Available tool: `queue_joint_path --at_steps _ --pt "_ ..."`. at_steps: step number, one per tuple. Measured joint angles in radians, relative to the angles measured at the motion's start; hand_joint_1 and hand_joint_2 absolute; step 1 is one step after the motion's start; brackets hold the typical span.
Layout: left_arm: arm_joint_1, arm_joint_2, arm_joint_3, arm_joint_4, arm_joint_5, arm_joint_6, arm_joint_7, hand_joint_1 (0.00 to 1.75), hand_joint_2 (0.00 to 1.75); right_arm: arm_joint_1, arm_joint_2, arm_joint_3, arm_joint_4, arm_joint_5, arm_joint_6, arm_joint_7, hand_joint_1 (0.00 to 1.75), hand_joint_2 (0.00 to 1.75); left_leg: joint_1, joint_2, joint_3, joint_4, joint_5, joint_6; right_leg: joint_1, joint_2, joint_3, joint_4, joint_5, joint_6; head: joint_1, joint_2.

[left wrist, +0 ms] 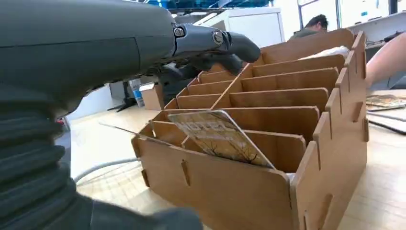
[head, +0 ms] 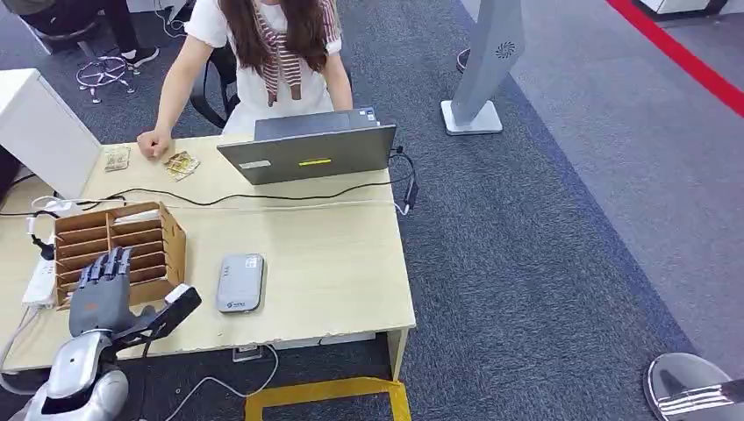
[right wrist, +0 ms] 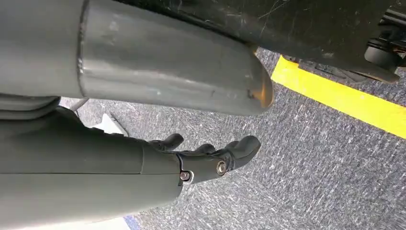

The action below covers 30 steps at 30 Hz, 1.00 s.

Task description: Pass the card to the sensor for recognition and then transmit it.

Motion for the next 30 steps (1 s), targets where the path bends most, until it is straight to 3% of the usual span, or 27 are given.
queue_joint_path --at_steps 30 --pt "0.006 -0.006 0.003 -0.027 0.015 0.031 -0.050 1.75 1.75 0.000 0.000 0.013 0.000 -0.018 0.000 -0.008 0.00 0.00 0.000 0.000 0.000 0.000 0.000 0.000 0.000 0.000 0.000 0.000 0.000 0.000 0.000 0.000"
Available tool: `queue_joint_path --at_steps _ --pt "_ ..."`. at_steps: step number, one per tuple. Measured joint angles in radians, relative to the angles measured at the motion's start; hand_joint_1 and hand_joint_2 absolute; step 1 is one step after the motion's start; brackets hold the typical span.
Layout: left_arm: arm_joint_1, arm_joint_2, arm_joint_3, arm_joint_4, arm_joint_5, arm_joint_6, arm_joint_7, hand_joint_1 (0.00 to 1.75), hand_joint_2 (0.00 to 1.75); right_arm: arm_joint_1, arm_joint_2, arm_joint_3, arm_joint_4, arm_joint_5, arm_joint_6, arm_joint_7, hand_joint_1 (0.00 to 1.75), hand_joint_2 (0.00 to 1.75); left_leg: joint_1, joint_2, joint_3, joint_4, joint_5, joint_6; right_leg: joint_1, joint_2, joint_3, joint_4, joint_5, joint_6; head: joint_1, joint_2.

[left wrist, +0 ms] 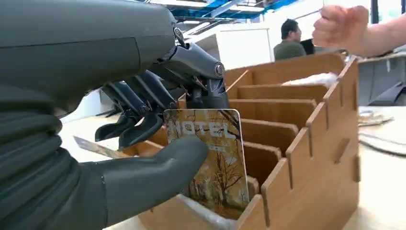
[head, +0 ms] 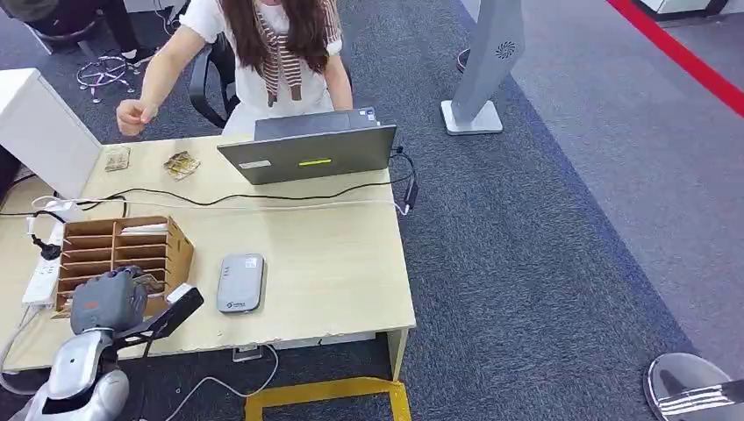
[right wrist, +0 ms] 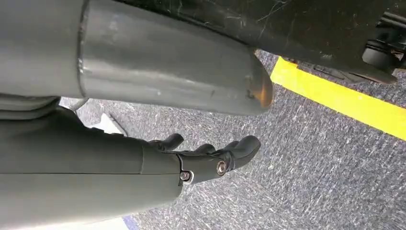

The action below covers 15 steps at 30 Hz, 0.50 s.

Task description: Pass the card to the sensor for recognition and then transmit it.

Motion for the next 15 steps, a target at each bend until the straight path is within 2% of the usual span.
queue_joint_path --at_steps 2,11,15 --pt "0.008 0.000 0.000 -0.033 0.008 0.002 -0.009 1.75 1.75 0.001 0.000 0.001 0.000 -0.003 -0.002 -0.004 0.00 0.00 0.000 0.000 0.000 0.000 0.000 0.000 0.000 0.000 0.000 0.000 0.000 0.000 0.000 0.000" --pt "0.011 0.003 -0.003 -0.301 0.046 -0.038 -0.024 1.75 1.75 0.008 0.000 0.003 0.002 -0.022 -0.010 -0.014 0.00 0.00 0.000 0.000 0.000 0.000 0.000 0.000 0.000 0.000 0.000 0.000 0.000 0.000 0.000 0.000" --pt "-0.069 0.000 -0.010 -0.313 0.047 -0.061 0.003 1.75 1.75 0.006 0.000 0.007 0.002 -0.008 -0.009 0.003 0.00 0.00 0.000 -0.001 0.000 0.000 0.001 0.001 0.000 -0.001 -0.001 0.000 0.001 0.000 0.000 0.000"
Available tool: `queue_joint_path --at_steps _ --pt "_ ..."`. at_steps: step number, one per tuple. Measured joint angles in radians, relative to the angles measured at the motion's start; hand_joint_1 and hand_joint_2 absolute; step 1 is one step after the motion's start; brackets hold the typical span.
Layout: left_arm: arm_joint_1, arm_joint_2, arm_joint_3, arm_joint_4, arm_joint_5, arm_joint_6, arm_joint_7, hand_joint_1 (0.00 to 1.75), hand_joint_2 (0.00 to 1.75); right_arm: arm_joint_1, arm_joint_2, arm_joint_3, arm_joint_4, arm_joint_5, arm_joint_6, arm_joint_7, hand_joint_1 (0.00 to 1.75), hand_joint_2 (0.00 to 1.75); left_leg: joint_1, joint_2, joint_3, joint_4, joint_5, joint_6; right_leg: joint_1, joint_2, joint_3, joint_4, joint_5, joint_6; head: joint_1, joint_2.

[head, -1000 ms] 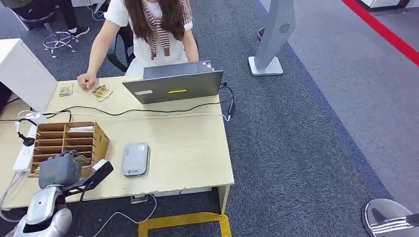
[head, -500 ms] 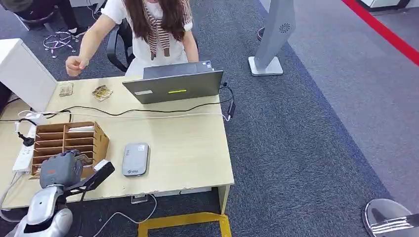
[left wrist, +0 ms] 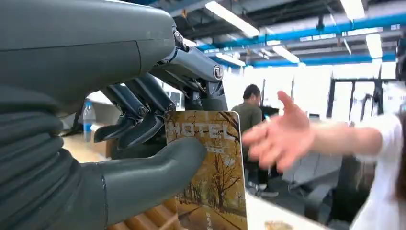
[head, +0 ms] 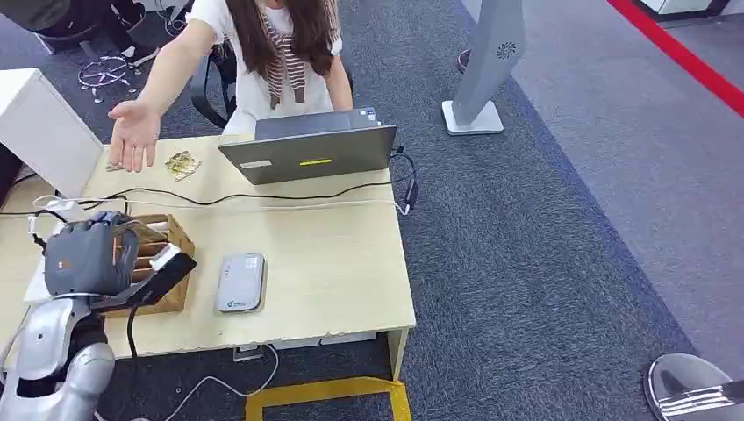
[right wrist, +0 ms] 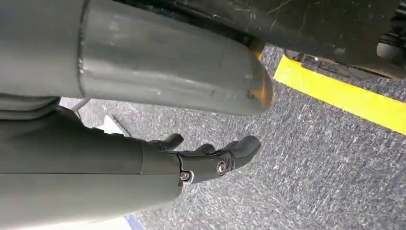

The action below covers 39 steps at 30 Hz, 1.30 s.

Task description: Pass the card to the sensor for recognition and then transmit it.

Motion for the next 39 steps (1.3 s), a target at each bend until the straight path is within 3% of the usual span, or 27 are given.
queue_joint_path --at_steps 4,9,12,22,23,24,29,34,37,39 --pt "-0.137 -0.005 -0.004 0.107 -0.044 0.031 0.032 1.75 1.75 -0.010 0.000 0.000 0.000 0.053 0.029 0.010 0.00 0.00 0.000 0.000 0.000 0.000 0.002 -0.001 0.000 0.000 0.000 0.000 0.001 0.000 0.000 0.000" --pt "-0.314 -0.019 -0.004 0.370 -0.090 0.107 0.040 1.75 1.75 -0.027 0.000 0.000 -0.001 0.108 0.052 0.028 0.00 0.00 0.000 0.000 0.000 0.000 0.003 -0.002 0.000 0.001 0.000 0.001 0.002 -0.001 0.000 0.000" --pt "-0.397 -0.029 -0.004 0.500 -0.113 0.119 0.040 1.75 1.75 -0.034 0.000 0.000 -0.003 0.125 0.058 0.029 0.00 0.00 0.000 0.001 0.000 0.000 0.003 -0.002 0.000 0.001 0.000 0.001 0.002 -0.001 -0.001 0.000" --pt "-0.521 -0.058 -0.014 0.735 -0.159 0.112 0.060 1.75 1.75 -0.045 0.000 0.000 -0.004 0.142 0.068 0.029 0.00 0.00 0.000 0.001 0.000 0.000 0.003 -0.002 0.000 0.001 0.000 0.001 0.002 0.000 -0.002 0.000" --pt "-0.522 -0.060 -0.014 0.745 -0.158 0.115 0.060 0.07 1.75 -0.045 0.000 0.000 -0.004 0.142 0.069 0.029 0.00 0.00 0.000 0.001 0.000 0.000 0.003 -0.002 0.000 0.001 0.000 0.001 0.002 -0.001 -0.001 0.000" --pt "-0.523 -0.062 -0.014 0.752 -0.157 0.119 0.060 0.00 1.75 -0.045 0.000 0.000 -0.004 0.142 0.069 0.029 0.00 0.00 0.000 0.001 0.000 0.000 0.003 -0.002 0.000 0.001 0.000 0.001 0.002 -0.001 -0.002 0.000" --pt "-0.522 -0.065 -0.014 0.779 -0.129 0.163 0.050 0.00 1.75 -0.045 0.000 0.000 -0.004 0.136 0.066 0.029 0.00 0.00 0.000 0.001 0.000 0.000 0.003 -0.002 0.000 0.001 0.000 0.001 0.002 -0.001 -0.001 0.000" --pt "-0.513 -0.069 -0.010 0.778 -0.070 0.220 -0.003 0.00 1.75 -0.044 0.000 0.000 -0.004 0.128 0.062 0.029 0.00 0.00 0.000 0.001 0.000 0.000 0.002 -0.002 0.000 0.001 0.000 0.001 0.002 0.000 -0.001 0.000" --pt "-0.469 -0.070 0.008 0.727 0.014 0.244 -0.076 0.00 1.75 -0.040 0.000 0.000 -0.004 0.113 0.055 0.023 0.00 0.00 0.000 0.001 -0.001 0.000 0.002 -0.001 0.000 0.001 0.000 0.001 0.002 0.000 -0.001 0.000" --pt "-0.392 -0.068 0.036 0.618 0.187 0.235 -0.184 0.00 1.75 -0.033 0.000 -0.001 -0.004 0.093 0.041 0.005 0.00 0.00 -0.001 0.002 0.000 0.000 0.001 -0.001 -0.001 0.003 0.000 0.001 0.002 0.000 -0.002 0.000"
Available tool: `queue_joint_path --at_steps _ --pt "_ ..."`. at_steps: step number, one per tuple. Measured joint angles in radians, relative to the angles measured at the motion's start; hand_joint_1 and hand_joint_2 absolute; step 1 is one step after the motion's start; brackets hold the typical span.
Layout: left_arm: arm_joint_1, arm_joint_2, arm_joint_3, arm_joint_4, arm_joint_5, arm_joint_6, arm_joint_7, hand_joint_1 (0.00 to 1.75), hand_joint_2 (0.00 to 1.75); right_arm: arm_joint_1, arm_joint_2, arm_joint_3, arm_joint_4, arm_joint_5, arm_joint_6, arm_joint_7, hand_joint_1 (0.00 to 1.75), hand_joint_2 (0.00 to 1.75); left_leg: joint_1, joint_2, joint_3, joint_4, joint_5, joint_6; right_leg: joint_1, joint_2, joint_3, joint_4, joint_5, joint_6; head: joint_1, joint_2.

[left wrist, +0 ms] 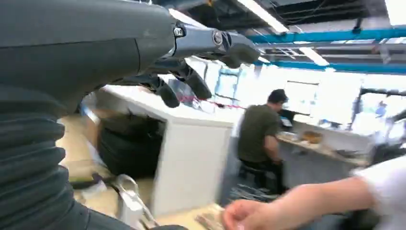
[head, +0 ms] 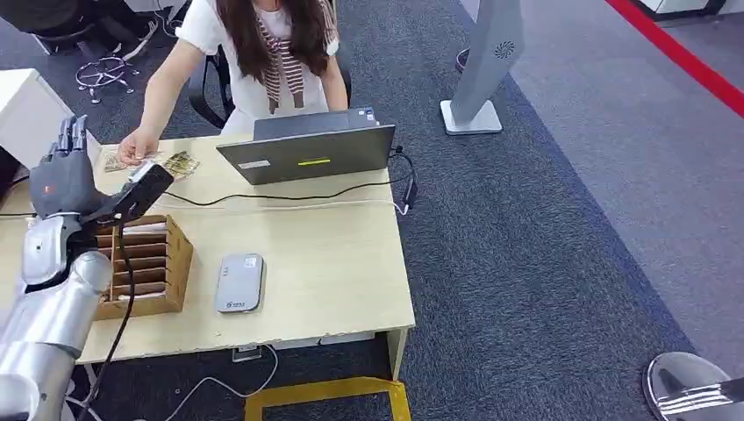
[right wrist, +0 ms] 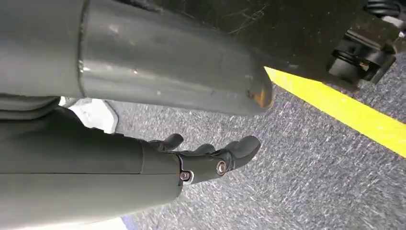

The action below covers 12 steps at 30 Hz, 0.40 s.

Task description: Pass the card to the sensor for recognition and then transmit it.

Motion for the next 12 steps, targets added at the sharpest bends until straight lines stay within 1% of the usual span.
queue_joint_path --at_steps 1,3,4,5,6,7,8,9,12 --pt "0.046 -0.001 0.018 -0.061 0.102 -0.021 -0.048 0.00 1.75 0.005 0.000 -0.001 0.000 -0.009 -0.003 -0.005 0.00 0.00 0.000 0.001 0.000 0.000 0.000 0.000 0.000 0.001 0.000 0.000 0.000 0.000 0.000 0.000" --pt "0.173 -0.002 0.076 -0.231 0.369 -0.100 -0.151 0.00 1.75 0.015 0.000 -0.005 0.000 -0.026 -0.017 -0.012 0.00 0.00 0.000 0.004 0.001 0.000 -0.003 -0.001 0.000 0.005 0.000 0.000 -0.001 0.000 0.001 0.000" --pt "0.232 -0.002 0.107 -0.305 0.474 -0.141 -0.188 0.00 1.75 0.020 0.000 -0.005 0.000 -0.034 -0.020 -0.016 0.00 0.00 0.000 0.006 0.001 -0.001 -0.004 -0.001 0.000 0.007 -0.001 0.000 -0.001 0.000 0.001 0.000" --pt "0.301 -0.004 0.147 -0.384 0.625 -0.217 -0.235 0.00 1.75 0.026 0.000 -0.008 0.000 -0.043 -0.026 -0.022 0.00 0.00 0.000 0.008 0.001 -0.001 -0.004 -0.001 0.000 0.008 -0.001 0.000 -0.001 0.000 0.002 0.000" --pt "0.376 -0.007 0.197 -0.474 0.819 -0.310 -0.280 0.00 1.75 0.032 0.000 -0.013 0.000 -0.053 -0.032 -0.031 0.00 0.00 0.000 0.010 0.001 -0.001 -0.006 0.000 0.000 0.011 -0.002 0.000 -0.002 -0.001 0.001 0.000" --pt "0.445 -0.016 0.242 -0.543 0.975 -0.386 -0.307 0.00 1.75 0.038 0.000 -0.017 0.000 -0.060 -0.033 -0.040 0.00 0.00 0.000 0.012 0.002 -0.001 -0.007 0.000 0.000 0.012 -0.002 0.000 -0.003 -0.001 0.001 0.000" --pt "0.502 -0.032 0.312 -0.617 1.170 -0.482 -0.326 0.00 1.75 0.045 0.000 -0.023 0.000 -0.068 -0.032 -0.053 0.00 0.00 0.000 0.013 0.002 -0.001 -0.008 -0.001 0.000 0.013 -0.002 0.000 -0.004 -0.001 0.001 0.000" --pt "0.527 -0.039 0.341 -0.640 1.237 -0.516 -0.328 0.00 1.75 0.047 0.000 -0.025 0.000 -0.070 -0.032 -0.057 0.00 0.00 0.000 0.013 0.002 -0.001 -0.008 0.000 0.000 0.013 -0.002 0.000 -0.005 0.000 0.001 0.000" --pt "0.527 -0.039 0.341 -0.640 1.237 -0.516 -0.328 0.00 1.75 0.047 0.000 -0.025 0.000 -0.070 -0.032 -0.057 0.00 0.00 0.000 0.013 0.002 -0.001 -0.008 0.000 0.000 0.013 -0.002 0.000 -0.005 0.000 0.001 0.000"
